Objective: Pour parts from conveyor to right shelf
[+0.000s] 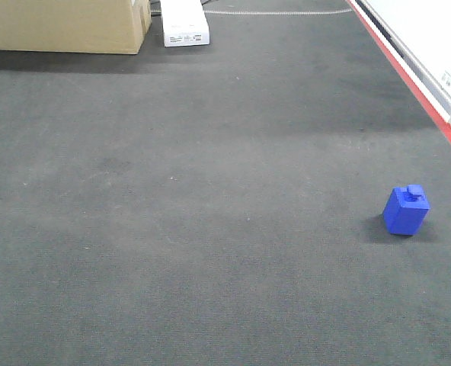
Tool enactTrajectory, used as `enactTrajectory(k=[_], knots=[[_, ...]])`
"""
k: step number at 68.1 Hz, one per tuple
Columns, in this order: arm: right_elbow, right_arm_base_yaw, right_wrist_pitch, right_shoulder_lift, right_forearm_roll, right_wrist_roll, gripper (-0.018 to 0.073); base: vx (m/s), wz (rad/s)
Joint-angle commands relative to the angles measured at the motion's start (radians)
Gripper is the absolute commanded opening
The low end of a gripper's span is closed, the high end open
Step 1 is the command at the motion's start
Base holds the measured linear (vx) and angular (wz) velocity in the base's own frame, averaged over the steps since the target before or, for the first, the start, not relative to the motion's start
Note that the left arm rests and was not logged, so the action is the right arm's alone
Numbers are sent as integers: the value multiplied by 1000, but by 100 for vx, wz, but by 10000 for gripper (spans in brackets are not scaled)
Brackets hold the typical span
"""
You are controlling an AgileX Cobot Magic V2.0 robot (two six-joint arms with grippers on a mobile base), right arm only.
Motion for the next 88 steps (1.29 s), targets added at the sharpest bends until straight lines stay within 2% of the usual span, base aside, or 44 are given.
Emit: enactTrajectory(k=[1, 23, 33, 41, 50, 54, 63, 73, 88], knots=[[0, -3, -73, -15, -5, -5, -11, 0, 0], [0, -3, -73, -15, -5, -5, -11, 0, 0], [0, -3, -124, -15, -5, -4, -11, 0, 0], [-1, -3, -224, -15, -5, -6, -11, 0, 0], [-20, -3, -436, -15, -5, -47, -8, 0, 0], [-53, -3, -462, -15, -1, -71, -7, 0, 0], [-211, -3, -437, 2, 10, -110, -6, 0, 0], [-408, -3, -352, 139, 23, -139, -6, 0, 0], [-697, -3, -85, 452, 61, -135, -6, 0, 0]])
